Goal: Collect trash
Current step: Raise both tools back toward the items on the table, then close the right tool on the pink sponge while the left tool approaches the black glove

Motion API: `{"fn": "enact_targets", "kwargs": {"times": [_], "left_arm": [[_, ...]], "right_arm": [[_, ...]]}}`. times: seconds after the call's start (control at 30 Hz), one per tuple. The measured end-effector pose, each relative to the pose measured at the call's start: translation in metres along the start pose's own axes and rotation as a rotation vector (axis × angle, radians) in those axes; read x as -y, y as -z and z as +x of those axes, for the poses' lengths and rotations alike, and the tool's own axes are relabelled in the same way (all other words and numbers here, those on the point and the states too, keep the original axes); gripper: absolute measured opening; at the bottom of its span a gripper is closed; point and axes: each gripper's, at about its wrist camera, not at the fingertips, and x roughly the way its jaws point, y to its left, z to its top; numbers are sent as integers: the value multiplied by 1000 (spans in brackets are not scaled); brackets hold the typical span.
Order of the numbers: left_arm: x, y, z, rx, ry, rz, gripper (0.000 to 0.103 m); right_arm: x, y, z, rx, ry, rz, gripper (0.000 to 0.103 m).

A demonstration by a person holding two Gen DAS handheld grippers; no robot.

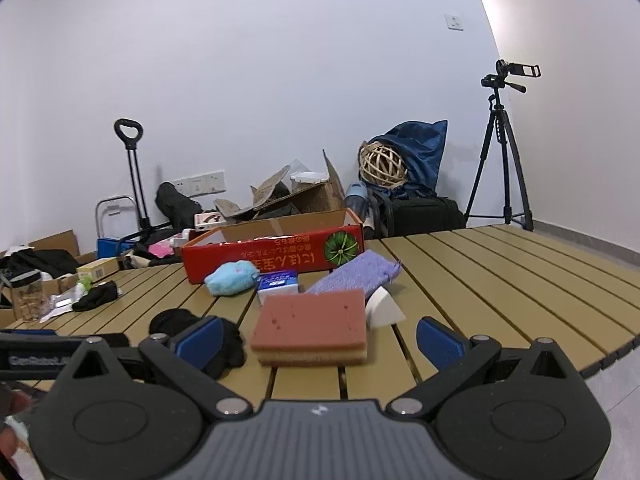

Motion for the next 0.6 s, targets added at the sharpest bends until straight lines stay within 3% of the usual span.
{"fn": "enact_targets", "kwargs": {"times": [0.6], "left_arm": [[-10,-30,44,-5,-23,-39,103]], "right_arm": [[-30,-6,81,-79,58,-59,103]]}}
